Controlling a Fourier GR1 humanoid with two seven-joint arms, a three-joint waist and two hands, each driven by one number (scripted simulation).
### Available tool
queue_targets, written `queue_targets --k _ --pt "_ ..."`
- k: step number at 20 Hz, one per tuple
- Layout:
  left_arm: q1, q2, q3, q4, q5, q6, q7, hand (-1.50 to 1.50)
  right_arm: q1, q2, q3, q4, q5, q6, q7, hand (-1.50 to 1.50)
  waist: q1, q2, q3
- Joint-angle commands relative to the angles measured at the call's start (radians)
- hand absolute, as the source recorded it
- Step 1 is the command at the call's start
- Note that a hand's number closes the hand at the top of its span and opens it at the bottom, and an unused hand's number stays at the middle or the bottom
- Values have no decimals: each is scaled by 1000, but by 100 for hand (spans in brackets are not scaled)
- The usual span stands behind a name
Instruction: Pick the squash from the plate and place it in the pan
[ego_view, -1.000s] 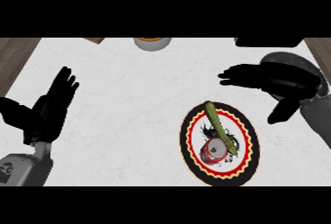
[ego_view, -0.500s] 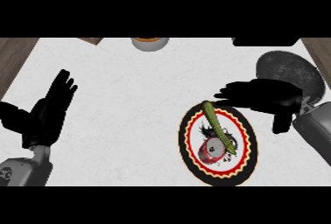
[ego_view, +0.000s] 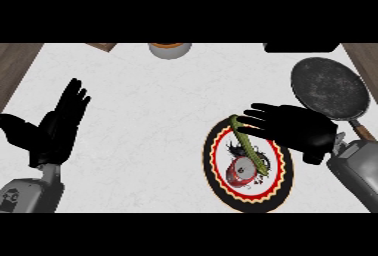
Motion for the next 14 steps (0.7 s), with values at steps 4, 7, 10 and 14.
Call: queue_targets --k 4,7,10,14 --pt "39 -48 14 -21 -51 -25 -15 0 32 101 -51 -4 79 46 -23 -150 7 2 0" --pt "-12 -24 65 -5 -33 -52 36 0 97 107 -18 -80 156 76 35 -150 3 1 0" --pt "9 -60 31 -50 -72 -15 59 0 56 216 8 -22 224 82 114 -150 7 1 0" --pt "53 -27 100 -38 -41 -113 20 0 81 199 -59 13 263 29 57 -150 6 1 0"
